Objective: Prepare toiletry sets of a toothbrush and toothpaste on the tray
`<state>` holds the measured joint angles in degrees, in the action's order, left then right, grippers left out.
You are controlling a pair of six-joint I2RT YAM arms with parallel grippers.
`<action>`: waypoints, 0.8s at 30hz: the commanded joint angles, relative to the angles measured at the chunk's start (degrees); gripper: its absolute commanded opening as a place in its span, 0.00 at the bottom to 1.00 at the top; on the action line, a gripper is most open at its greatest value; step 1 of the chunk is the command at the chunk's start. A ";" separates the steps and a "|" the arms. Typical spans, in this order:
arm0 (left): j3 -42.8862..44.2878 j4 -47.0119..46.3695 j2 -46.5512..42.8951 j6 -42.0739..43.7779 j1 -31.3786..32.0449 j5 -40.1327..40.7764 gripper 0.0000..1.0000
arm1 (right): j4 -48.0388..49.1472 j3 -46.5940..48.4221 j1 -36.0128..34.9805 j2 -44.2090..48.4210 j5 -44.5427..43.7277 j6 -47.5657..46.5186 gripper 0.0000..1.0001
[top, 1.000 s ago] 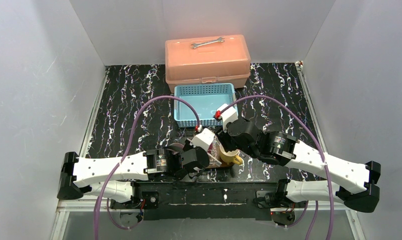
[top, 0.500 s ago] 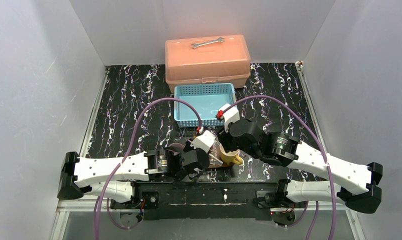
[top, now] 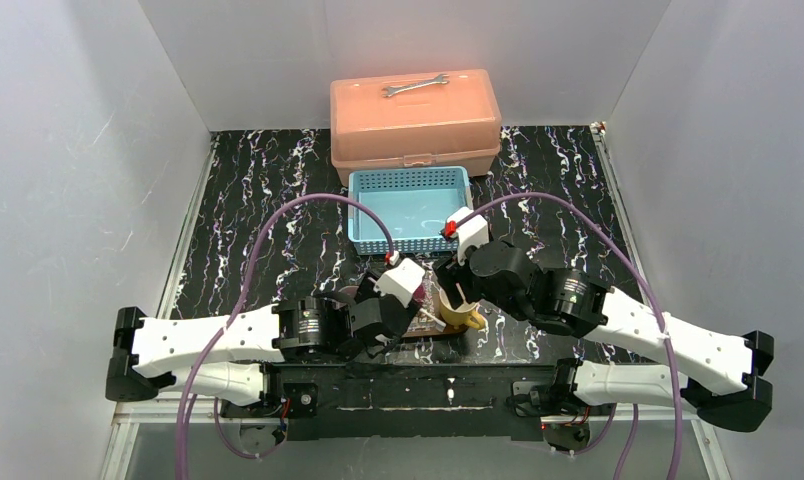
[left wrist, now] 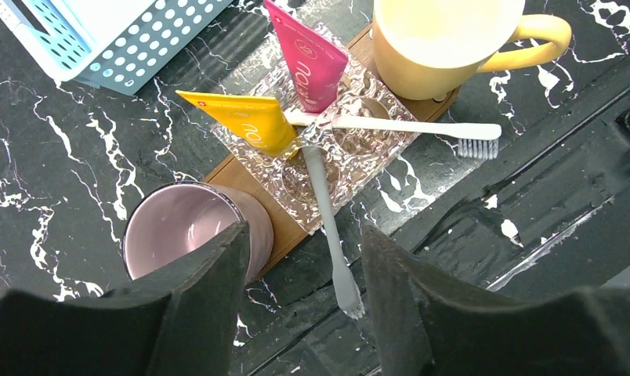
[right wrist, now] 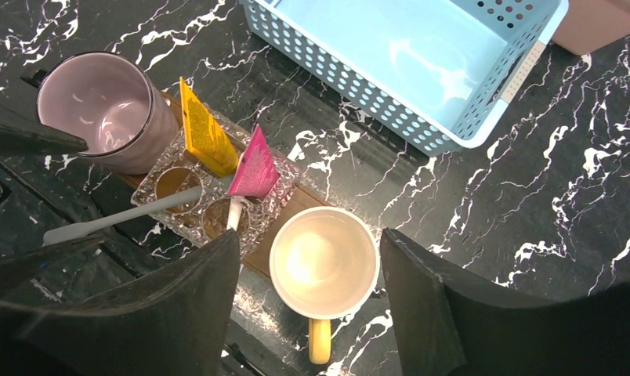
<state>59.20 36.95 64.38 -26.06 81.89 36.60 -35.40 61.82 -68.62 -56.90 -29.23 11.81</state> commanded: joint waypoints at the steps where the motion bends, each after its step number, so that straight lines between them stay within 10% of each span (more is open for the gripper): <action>1: 2.51 2.51 -2.32 -0.09 0.28 1.02 0.58 | 3.93 -1.30 0.25 2.41 -2.43 -0.34 0.76; 13: 4.90 5.33 -5.40 3.06 -1.35 5.16 0.97 | 6.68 -0.34 6.25 0.43 -2.70 -5.55 0.89; 24: 4.00 4.43 -9.39 7.88 -20.69 -3.09 0.98 | 14.48 -3.31 35.05 -2.47 21.26 -5.65 0.98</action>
<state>64.01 42.09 58.89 -20.82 67.99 35.83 -26.65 59.51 -42.89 -58.52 -18.33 6.20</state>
